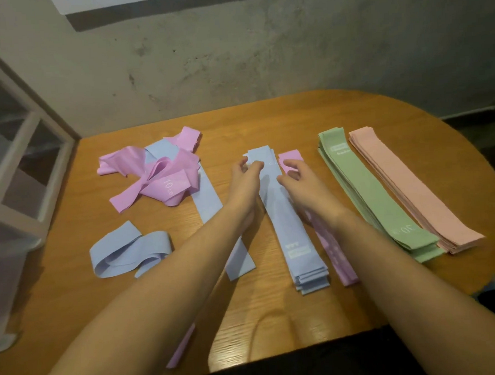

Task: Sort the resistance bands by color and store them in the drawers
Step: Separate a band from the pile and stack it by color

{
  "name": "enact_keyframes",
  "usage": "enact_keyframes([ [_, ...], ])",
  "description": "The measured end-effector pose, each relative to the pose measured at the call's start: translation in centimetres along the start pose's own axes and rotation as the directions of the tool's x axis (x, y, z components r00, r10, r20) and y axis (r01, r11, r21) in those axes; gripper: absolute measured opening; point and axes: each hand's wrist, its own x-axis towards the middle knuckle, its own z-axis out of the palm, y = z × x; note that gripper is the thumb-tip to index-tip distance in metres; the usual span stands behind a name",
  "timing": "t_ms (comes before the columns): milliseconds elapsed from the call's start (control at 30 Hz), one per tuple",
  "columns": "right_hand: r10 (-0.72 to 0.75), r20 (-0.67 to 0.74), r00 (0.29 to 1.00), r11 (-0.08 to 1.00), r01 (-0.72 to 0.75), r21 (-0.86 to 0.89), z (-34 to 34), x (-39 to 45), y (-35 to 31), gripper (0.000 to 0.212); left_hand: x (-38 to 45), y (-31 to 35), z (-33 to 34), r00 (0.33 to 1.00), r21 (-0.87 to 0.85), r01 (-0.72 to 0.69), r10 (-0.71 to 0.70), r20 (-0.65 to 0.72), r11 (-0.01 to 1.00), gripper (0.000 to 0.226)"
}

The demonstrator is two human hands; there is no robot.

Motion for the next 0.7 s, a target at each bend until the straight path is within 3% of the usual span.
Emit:
enact_keyframes([
  [233,-0.010,-0.007,1.000,0.998,0.009,-0.060,0.9,1.6,0.4,0.047,0.5,-0.1,-0.4,0.998,0.030,0.010,-0.011,0.066,1.000,0.048],
  [367,-0.156,-0.072,0.985,0.982,0.147,-0.123,1.4,1.2,0.7,0.042,-0.4,-0.4,-2.5,0.997,0.076,-0.051,0.047,0.055,0.996,0.025],
  [433,-0.237,-0.080,0.968,0.968,0.229,-0.098,2.2,0.4,0.5,0.036,-1.5,-0.4,-3.8,0.994,0.048,-0.104,0.102,0.050,0.993,0.012],
  [533,-0.308,-0.009,0.951,0.951,0.307,-0.039,3.9,-1.3,0.1,0.026,-3.5,-0.6,-6.8,0.976,0.035,-0.216,0.215,0.037,0.976,0.013],
  [700,-0.352,0.178,0.919,0.925,0.370,-0.081,7.8,-4.3,-0.2,0.025,-6.1,-1.8,-13.5,0.882,0.120,-0.447,0.459,-0.102,0.886,0.013],
])
